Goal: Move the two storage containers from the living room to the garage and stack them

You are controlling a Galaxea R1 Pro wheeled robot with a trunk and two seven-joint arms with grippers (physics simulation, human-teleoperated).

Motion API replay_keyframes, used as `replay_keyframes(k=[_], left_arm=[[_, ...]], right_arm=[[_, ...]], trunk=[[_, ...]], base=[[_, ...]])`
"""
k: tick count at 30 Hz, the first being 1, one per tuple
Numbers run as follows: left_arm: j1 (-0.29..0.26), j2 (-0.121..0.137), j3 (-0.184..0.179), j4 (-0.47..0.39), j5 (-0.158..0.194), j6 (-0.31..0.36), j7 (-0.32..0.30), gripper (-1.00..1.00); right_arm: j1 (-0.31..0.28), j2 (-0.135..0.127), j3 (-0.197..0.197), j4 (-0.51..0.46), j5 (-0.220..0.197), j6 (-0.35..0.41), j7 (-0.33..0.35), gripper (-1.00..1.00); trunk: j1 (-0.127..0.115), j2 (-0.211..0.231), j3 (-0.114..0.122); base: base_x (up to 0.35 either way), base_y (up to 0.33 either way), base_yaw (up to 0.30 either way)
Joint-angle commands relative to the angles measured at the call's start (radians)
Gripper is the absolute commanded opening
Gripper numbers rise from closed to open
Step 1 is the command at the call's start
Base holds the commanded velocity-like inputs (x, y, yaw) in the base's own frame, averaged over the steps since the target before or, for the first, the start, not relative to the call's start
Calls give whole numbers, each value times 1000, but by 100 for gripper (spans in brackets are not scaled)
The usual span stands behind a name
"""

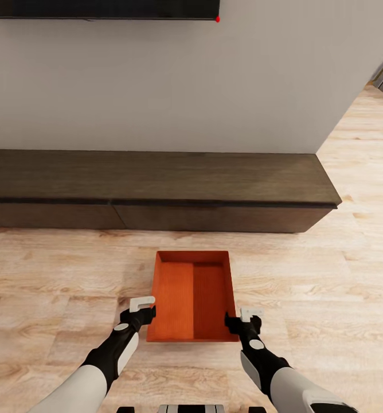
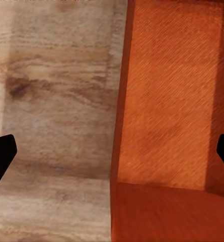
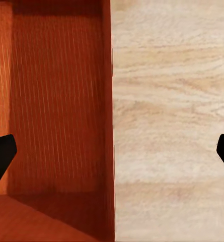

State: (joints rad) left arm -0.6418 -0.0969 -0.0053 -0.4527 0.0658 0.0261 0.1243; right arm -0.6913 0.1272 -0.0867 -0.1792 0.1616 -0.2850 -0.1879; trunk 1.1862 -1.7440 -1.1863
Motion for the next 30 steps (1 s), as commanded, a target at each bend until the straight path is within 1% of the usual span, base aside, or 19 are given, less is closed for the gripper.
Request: replay_keyframes(k=[1,3,9,18,30], left_arm=[[0,0,-1,-1,7,3,3,100],[0,0,-1,-1,6,3,3,100],[0,-3,-1,-1,5,3,4,100],[0,-4,-1,-1,5,3,5,100],[0,-7,-1,-2,6,3,6,100]], right_arm=[[-1,-1,-8,1,13,-4,-2,100],[-1,-5,-8,1,17,-7,-2,100],[-1,-6,-9,1,19,-11,-6,100],[-1,-2,-10,1,19,-9,-11,100],[-1,-3,-10,1,19,-9,-10,100]], trunk=[[0,0,0],[0,0,0],[0,0,0],[0,0,0],[0,0,0]], base=[[0,0,0],[0,0,0],[0,0,0],[0,0,0],[0,0,0]])
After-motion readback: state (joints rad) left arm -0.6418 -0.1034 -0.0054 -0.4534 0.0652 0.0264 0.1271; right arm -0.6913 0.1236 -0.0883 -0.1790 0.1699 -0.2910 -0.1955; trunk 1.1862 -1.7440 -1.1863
